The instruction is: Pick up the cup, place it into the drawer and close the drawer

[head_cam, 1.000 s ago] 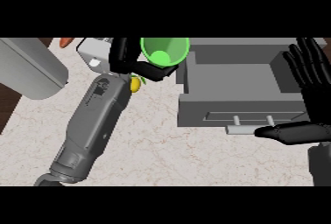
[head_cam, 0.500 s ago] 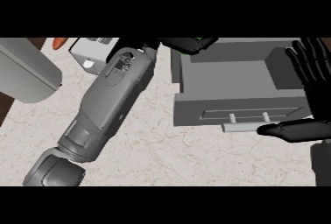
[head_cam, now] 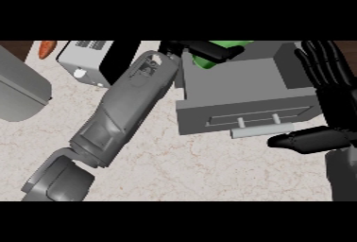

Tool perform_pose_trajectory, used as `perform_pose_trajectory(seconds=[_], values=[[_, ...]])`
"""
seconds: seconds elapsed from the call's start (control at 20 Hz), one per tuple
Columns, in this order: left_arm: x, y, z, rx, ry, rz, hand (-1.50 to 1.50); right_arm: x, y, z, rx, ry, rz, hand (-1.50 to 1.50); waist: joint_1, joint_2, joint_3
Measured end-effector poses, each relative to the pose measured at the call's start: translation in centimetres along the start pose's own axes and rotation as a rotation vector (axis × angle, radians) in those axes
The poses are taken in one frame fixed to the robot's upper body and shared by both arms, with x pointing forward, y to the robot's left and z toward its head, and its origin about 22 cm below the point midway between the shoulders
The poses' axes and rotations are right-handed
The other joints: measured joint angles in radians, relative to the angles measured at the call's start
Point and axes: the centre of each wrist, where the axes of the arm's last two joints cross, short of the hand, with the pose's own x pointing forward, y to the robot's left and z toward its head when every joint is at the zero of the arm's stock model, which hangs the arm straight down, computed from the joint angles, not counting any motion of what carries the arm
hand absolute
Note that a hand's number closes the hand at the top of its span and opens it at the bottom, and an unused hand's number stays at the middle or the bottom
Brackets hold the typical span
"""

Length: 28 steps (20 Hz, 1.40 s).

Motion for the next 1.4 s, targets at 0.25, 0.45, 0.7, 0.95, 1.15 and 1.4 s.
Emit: perform_pose_trajectory(seconds=[0.25, 0.45, 0.7, 0.95, 1.15, 1.4], values=[[-1.7, -0.2, 0.6, -0.067, 0.077, -0.058, 1.5, 0.4, 0.8, -1.0, 0.037, -0.022, -0.008, -1.5, -0.042, 0.01, 0.0], [-2.7, -0.3, 1.1, -0.083, 0.094, -0.078, -1.5, 0.9, 1.3, -1.6, 0.069, -0.04, -0.019, -1.5, -0.073, 0.017, 0.0], [-3.5, -0.2, 1.7, -0.061, 0.072, 0.018, -1.5, 0.7, 2.6, -2.1, 0.167, -0.054, -0.089, 1.5, -0.097, 0.026, -0.001], [-2.8, -0.4, 1.6, -0.056, -0.009, 0.158, -1.5, 0.6, 4.3, -2.4, 0.364, -0.076, -0.175, 1.5, -0.096, 0.026, -0.001], [-2.2, -0.3, 1.4, -0.007, -0.071, 0.243, -1.5, 0.4, 4.7, -2.1, 0.545, -0.012, -0.144, 1.5, -0.075, 0.017, -0.002], [-2.1, -0.2, 1.3, 0.06, -0.104, 0.279, -1.5, 0.4, 4.5, -1.2, 0.711, 0.124, 0.037, -1.5, -0.039, 0.004, -0.002]])
